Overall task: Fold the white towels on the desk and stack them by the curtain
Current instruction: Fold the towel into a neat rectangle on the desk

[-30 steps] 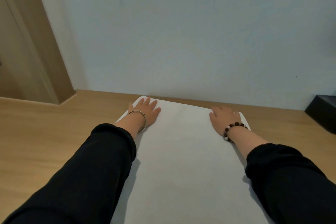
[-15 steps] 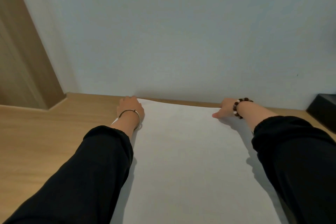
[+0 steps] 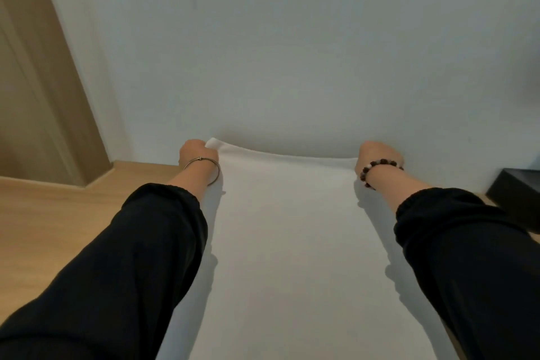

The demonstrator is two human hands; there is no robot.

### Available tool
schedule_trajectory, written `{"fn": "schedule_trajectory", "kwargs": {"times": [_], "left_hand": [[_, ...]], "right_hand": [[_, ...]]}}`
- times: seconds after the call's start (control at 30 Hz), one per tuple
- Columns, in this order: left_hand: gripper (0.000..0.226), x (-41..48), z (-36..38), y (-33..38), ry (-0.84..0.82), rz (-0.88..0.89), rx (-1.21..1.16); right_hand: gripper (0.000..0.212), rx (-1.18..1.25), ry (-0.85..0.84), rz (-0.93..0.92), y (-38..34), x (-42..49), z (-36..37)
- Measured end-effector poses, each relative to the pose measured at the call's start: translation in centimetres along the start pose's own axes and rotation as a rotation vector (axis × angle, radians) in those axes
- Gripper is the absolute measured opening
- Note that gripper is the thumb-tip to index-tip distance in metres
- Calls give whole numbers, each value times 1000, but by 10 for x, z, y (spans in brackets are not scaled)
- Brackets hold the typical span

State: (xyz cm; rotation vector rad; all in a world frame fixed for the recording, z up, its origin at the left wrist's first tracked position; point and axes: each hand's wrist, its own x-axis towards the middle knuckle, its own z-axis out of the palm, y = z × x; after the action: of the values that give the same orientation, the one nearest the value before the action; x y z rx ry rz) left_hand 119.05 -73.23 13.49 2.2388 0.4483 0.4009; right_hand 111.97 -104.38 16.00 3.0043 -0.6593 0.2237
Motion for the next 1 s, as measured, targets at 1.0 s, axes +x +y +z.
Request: {"fn": "schedule_trajectory", "kwargs": {"times": [1.0], "left_hand": [[19, -208, -118, -78, -112, 707, 115]], "right_hand": [[15, 465, 464, 9, 107, -169, 32]]}}
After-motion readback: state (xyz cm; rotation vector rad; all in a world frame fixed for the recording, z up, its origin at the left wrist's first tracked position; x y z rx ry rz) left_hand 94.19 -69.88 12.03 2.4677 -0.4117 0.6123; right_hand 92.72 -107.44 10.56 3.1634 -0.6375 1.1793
